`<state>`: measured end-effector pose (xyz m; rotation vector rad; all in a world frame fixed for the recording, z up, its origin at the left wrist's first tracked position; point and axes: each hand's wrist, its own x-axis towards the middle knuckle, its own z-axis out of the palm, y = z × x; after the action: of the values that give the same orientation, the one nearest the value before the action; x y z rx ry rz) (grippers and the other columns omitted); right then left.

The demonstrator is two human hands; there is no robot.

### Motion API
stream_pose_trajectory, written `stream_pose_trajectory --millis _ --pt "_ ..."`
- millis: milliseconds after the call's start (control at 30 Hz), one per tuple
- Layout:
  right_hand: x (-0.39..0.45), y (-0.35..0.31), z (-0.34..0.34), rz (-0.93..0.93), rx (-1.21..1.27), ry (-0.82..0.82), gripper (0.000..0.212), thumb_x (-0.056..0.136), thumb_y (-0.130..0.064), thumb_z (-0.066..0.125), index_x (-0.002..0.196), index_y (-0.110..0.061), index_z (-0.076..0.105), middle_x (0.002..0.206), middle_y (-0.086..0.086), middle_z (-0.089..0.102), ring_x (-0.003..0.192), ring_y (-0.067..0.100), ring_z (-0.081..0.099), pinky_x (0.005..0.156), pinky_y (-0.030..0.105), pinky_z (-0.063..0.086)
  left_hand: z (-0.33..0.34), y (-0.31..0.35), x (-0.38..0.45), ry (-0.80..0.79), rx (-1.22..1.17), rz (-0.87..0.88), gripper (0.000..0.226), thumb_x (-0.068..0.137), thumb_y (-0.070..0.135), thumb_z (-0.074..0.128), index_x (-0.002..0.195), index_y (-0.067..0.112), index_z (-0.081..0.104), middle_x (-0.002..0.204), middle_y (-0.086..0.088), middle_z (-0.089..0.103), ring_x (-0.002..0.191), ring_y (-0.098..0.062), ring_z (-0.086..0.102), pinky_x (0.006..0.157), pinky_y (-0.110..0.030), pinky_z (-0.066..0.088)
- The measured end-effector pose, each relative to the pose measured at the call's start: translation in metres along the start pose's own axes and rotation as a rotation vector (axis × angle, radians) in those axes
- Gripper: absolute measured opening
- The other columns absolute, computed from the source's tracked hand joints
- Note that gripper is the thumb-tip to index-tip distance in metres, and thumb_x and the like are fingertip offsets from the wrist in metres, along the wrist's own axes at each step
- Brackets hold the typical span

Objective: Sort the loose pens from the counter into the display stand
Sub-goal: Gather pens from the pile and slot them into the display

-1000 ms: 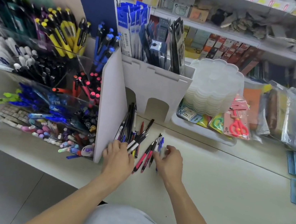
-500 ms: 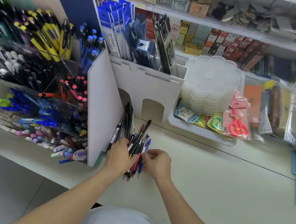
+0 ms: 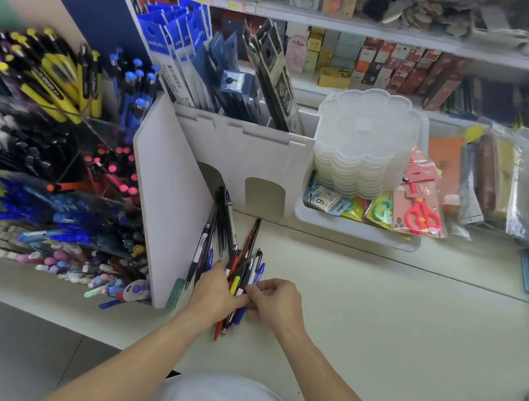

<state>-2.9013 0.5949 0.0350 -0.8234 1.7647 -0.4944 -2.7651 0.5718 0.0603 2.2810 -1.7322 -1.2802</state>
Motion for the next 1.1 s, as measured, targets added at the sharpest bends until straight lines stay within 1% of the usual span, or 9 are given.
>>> stream_pose_trajectory --millis 67,167,300,433,667,800,867,1000,1100 --pt "0.001 -0.001 0.001 0.030 0.010 -0.002 0.015 0.086 -0.029 0.077 0.078 -0.019 0.071 0.079 0.004 0.077 0.072 0.016 0.074 0.059 0.019 0.054 -0.004 0.001 0.003 -0.068 -0.009 -0.001 0.061 0.067 0.045 0.089 0.106 0.013 0.053 0.083 0.009 0.059 0.075 -0.008 0.057 0.056 -0.020 0.039" --pt "0.001 0.000 0.005 0.088 0.058 -0.019 0.016 0.085 -0.028 0.075 0.073 -0.020 0.068 0.078 0.003 0.076 0.077 0.022 0.074 0.075 0.037 0.062 -0.009 0.007 0.007 -0.192 0.020 -0.031 0.051 0.065 0.043 0.089 0.089 0.016 0.054 0.082 0.003 0.062 0.073 -0.011 0.058 0.057 -0.024 0.042" --pt "-0.003 0.000 0.008 0.132 0.240 -0.041 0.011 0.083 -0.022 0.076 0.079 -0.013 0.071 0.079 0.009 0.077 0.078 0.029 0.076 0.078 0.050 0.062 -0.010 0.013 0.010 -0.256 0.102 -0.019 0.052 0.062 0.050 0.085 0.091 0.016 0.057 0.087 0.000 0.065 0.086 -0.019 0.064 0.079 -0.034 0.054" --pt "-0.011 0.000 0.004 0.129 0.404 -0.027 0.010 0.083 -0.018 0.078 0.081 -0.009 0.074 0.081 0.016 0.077 0.082 0.037 0.076 0.080 0.054 0.062 -0.012 0.015 0.011 -0.285 0.044 0.065 0.036 0.066 0.045 0.080 0.082 0.019 0.061 0.075 0.004 0.064 0.070 -0.013 0.061 0.061 -0.028 0.048" --pt "-0.029 -0.022 -0.022 0.095 0.653 -0.076 0.023 0.091 -0.012 0.075 0.102 0.008 0.071 0.101 0.029 0.074 0.084 0.036 0.074 0.080 0.045 0.063 -0.027 0.031 0.002 -0.340 -0.175 0.145 0.020 0.077 0.026 0.072 0.093 0.014 0.066 0.073 0.000 0.066 0.068 -0.014 0.064 0.071 -0.035 0.056" --pt "-0.034 -0.038 -0.033 0.029 0.576 0.037 0.048 0.083 -0.028 0.084 0.120 -0.007 0.061 0.108 0.015 0.074 0.092 0.026 0.074 0.077 0.033 0.062 -0.036 0.044 -0.003 -0.408 -0.327 0.154 0.014 0.085 0.013 0.070 0.099 0.011 0.068 0.075 -0.006 0.069 0.064 -0.012 0.068 0.061 -0.022 0.057" --pt "-0.034 -0.043 -0.038 -0.071 0.448 0.112 0.059 0.078 -0.034 0.087 0.126 -0.021 0.056 0.119 0.001 0.067 0.103 0.017 0.070 0.077 0.026 0.059 -0.036 0.048 -0.006 -0.473 -0.458 0.154 0.018 0.088 0.015 0.071 0.105 0.011 0.068 0.080 -0.007 0.070 0.067 -0.016 0.069 0.067 -0.027 0.059" --pt "-0.032 -0.047 -0.048 -0.243 0.533 -0.002 0.087 0.077 -0.018 0.089 0.147 -0.035 0.040 0.140 -0.017 0.053 0.115 0.009 0.066 0.083 0.028 0.059 -0.033 0.046 -0.015 -0.658 -0.685 0.112 0.022 0.092 0.010 0.068 0.110 -0.001 0.063 0.080 -0.011 0.060 0.068 -0.022 0.065 0.066 -0.032 0.055" --pt "-0.030 -0.048 -0.047 -0.290 0.501 -0.006 0.093 0.075 -0.010 0.089 0.150 -0.031 0.039 0.143 -0.012 0.053 0.112 0.001 0.066 0.089 0.027 0.057 -0.028 0.039 -0.023 -0.805 -0.775 0.038 0.018 0.090 0.005 0.069 0.103 -0.001 0.058 0.077 -0.013 0.059 0.070 -0.026 0.064 0.074 -0.040 0.057"
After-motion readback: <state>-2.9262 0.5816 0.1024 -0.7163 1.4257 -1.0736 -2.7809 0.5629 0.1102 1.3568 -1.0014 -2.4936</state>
